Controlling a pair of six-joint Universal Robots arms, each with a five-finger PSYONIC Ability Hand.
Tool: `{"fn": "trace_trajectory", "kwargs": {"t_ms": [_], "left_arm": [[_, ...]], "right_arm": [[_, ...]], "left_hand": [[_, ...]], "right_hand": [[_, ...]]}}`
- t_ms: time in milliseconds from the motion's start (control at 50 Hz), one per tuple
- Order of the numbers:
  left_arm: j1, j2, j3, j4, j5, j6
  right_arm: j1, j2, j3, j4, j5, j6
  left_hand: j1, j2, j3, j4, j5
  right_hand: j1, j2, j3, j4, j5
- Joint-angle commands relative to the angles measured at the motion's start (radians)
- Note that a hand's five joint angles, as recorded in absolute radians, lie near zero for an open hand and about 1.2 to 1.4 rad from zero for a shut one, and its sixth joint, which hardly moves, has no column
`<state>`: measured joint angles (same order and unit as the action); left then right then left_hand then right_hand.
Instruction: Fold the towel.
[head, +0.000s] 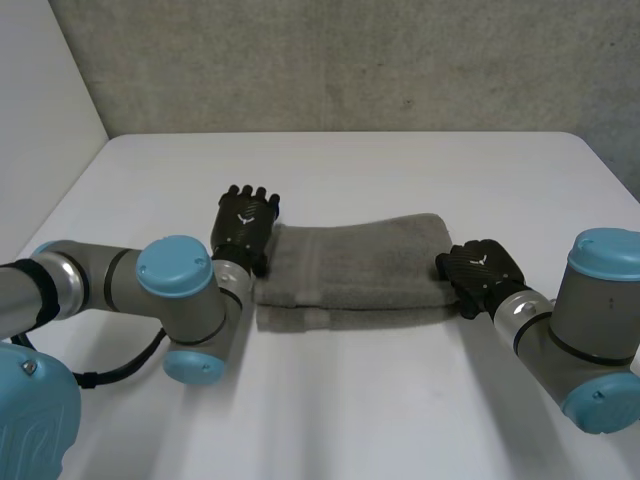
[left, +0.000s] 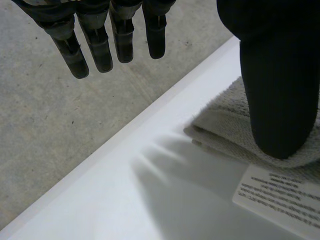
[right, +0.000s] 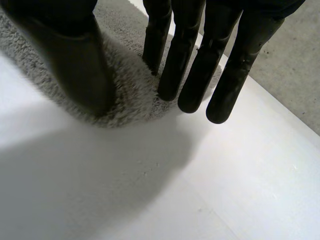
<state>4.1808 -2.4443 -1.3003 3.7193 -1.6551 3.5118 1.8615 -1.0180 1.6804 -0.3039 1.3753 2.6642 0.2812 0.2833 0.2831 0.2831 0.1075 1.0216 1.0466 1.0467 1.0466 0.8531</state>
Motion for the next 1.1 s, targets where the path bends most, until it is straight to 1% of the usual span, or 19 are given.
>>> {"fn": "trace_trajectory", "kwargs": {"t_ms": [20, 40, 160, 380, 440, 480, 540, 580, 680, 780, 820, 860, 880, 900, 980, 1000, 1040, 1080, 1100], "left_arm": [[-0.037, 0.042, -0.042, -0.001, -0.017, -0.005], [-0.044, 0.048, -0.053, -0.004, -0.025, -0.004], [-0.062, 0.107, -0.108, -0.005, -0.037, -0.008], [-0.067, 0.338, -0.327, -0.007, -0.020, -0.123], [-0.053, 0.407, -0.367, -0.007, -0.018, -0.151], [-0.038, 0.439, -0.386, -0.005, -0.018, -0.160], [0.019, 0.495, -0.418, -0.005, -0.017, -0.169], [0.073, 0.531, -0.442, -0.005, -0.015, -0.172], [0.101, 0.539, -0.459, -0.005, -0.017, -0.174], [0.101, 0.538, -0.465, -0.005, -0.017, -0.175], [0.096, 0.538, -0.465, -0.005, -0.017, -0.175], [0.093, 0.536, -0.464, -0.001, -0.015, -0.175], [0.090, 0.536, -0.456, 0.002, -0.015, -0.175], [0.085, 0.536, -0.444, 0.004, -0.017, -0.177], [0.059, 0.531, -0.409, 0.005, -0.020, -0.200], [0.044, 0.528, -0.386, -0.007, -0.022, -0.221], [0.030, 0.525, -0.367, -0.007, -0.023, -0.244], [0.021, 0.524, -0.352, -0.007, -0.022, -0.271], [0.016, 0.521, -0.340, -0.007, -0.022, -0.293]], "right_arm": [[-0.008, -0.002, -0.001, 0.003, 0.005, -0.006], [-0.010, -0.008, 0.002, 0.003, 0.007, -0.006], [-0.012, -0.040, 0.004, 0.019, 0.007, -0.038], [0.022, -0.166, -0.060, 0.081, -0.005, -0.371], [0.111, -0.152, -0.143, 0.083, -0.012, -0.452], [0.241, -0.090, -0.236, 0.080, -0.033, -0.515], [0.295, -0.037, -0.283, 0.086, -0.058, -0.547], [0.373, 0.060, -0.353, 0.098, -0.138, -0.625], [0.439, 0.175, -0.398, 0.108, -0.261, -0.737], [0.484, 0.229, -0.410, 0.111, -0.279, -0.785], [0.485, 0.228, -0.409, 0.109, -0.269, -0.779], [0.476, 0.214, -0.393, 0.106, -0.230, -0.748], [0.476, 0.214, -0.393, 0.106, -0.229, -0.748], [0.472, 0.188, -0.387, 0.104, -0.187, -0.704], [0.455, 0.087, -0.355, 0.092, -0.113, -0.549], [0.432, 0.040, -0.332, 0.079, -0.090, -0.435], [0.403, 0.012, -0.317, 0.062, -0.065, -0.303], [0.342, -0.031, -0.301, 0.063, -0.032, -0.049], [0.341, -0.031, -0.301, 0.063, -0.031, -0.047]], "left_hand": [[0.026, 0.024, 0.024, 0.024, 0.025], [0.017, 0.015, 0.016, 0.016, 0.017], [0.003, 0.001, 0.001, 0.001, 0.002], [0.000, -0.002, -0.002, -0.002, -0.001], [-0.030, -0.032, -0.031, -0.031, -0.030], [-0.035, -0.038, -0.037, -0.037, -0.036], [-0.038, -0.040, -0.040, -0.040, -0.039], [-0.038, -0.040, -0.040, -0.040, -0.039], [-0.044, -0.046, -0.046, -0.046, -0.045], [-0.053, -0.055, -0.055, -0.055, -0.054], [-0.053, -0.055, -0.055, -0.055, -0.054], [-0.053, -0.055, -0.055, -0.055, -0.054], [-0.053, -0.055, -0.055, -0.055, -0.054], [-0.053, -0.055, -0.055, -0.055, -0.054], [-0.059, -0.061, -0.061, -0.061, -0.060], [-0.059, -0.061, -0.061, -0.061, -0.060], [-0.059, -0.061, -0.061, -0.061, -0.060], [-0.059, -0.061, -0.061, -0.061, -0.060], [-0.059, -0.061, -0.061, -0.061, -0.060]], "right_hand": [[0.266, 0.241, 0.241, 0.241, 0.260], [0.374, 0.349, 0.349, 0.349, 0.367], [0.375, 0.350, 0.350, 0.350, 0.369], [0.375, 0.350, 0.350, 0.350, 0.369], [0.375, 0.350, 0.350, 0.350, 0.369], [0.375, 0.350, 0.350, 0.350, 0.369], [0.375, 0.350, 0.350, 0.350, 0.369], [0.375, 0.350, 0.350, 0.350, 0.369], [0.375, 0.350, 0.350, 0.350, 0.369], [0.375, 0.350, 0.350, 0.350, 0.369], [0.375, 0.350, 0.350, 0.350, 0.369], [-0.363, -0.388, -0.388, -0.388, -0.369], [-0.367, -0.392, -0.392, -0.392, -0.373], [-0.585, -0.610, -0.610, -0.610, -0.591], [-0.737, -0.762, -0.762, -0.762, -0.743], [-0.847, -0.872, -0.872, -0.872, -0.853], [-0.847, -0.872, -0.872, -0.872, -0.853], [-0.847, -0.872, -0.872, -0.872, -0.853], [-0.847, -0.872, -0.872, -0.872, -0.853]]}}
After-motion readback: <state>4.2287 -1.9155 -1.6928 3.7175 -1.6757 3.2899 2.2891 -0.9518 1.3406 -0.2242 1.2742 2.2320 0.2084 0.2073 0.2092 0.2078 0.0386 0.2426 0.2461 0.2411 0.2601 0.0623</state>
